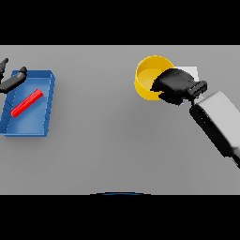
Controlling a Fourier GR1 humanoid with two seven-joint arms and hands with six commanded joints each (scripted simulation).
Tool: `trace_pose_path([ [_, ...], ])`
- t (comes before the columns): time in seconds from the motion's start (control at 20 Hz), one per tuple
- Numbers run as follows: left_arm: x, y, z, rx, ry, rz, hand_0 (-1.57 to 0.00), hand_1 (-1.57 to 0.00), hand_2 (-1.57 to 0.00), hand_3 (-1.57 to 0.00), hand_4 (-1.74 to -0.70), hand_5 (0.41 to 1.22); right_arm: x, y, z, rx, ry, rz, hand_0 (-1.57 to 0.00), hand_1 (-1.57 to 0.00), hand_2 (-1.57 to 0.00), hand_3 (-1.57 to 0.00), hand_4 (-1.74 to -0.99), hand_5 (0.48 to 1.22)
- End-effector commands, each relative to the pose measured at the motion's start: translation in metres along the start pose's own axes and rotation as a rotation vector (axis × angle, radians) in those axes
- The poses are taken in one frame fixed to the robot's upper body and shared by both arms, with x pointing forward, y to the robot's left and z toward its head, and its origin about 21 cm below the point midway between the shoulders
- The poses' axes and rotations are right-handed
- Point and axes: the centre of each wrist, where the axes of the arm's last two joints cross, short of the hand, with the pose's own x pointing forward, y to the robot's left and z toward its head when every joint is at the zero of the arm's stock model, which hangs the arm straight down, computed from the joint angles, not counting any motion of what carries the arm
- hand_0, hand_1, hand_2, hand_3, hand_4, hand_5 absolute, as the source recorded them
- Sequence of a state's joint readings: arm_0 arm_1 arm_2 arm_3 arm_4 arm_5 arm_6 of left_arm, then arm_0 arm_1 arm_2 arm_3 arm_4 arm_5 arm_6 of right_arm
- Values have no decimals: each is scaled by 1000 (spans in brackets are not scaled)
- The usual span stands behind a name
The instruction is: Pick up the red beaker and tilt it to pour out 1 green nut into yellow bowl. Pick up the yellow bowl and place it on the metallic measuring scale.
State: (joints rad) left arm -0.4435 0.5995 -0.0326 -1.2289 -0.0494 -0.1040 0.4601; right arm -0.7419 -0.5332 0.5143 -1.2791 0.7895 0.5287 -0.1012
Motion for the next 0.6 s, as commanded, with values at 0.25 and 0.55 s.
trace_pose_path([
  [0.25, -1, 2, 7, 4, 9, 5, 1, 1, 1, 1, -851, 754, -49, -1, 2, -59, 107, -28, -1567, -1571, -1553, -1155, -1741, 1221],
  [0.55, 1, 4, 12, 18, 36, 14, 1, 1, 1, 1, -862, 773, -83, 21, -3, -55, 220, -81, -1570, -1571, -1517, -1170, -1741, 1221],
])
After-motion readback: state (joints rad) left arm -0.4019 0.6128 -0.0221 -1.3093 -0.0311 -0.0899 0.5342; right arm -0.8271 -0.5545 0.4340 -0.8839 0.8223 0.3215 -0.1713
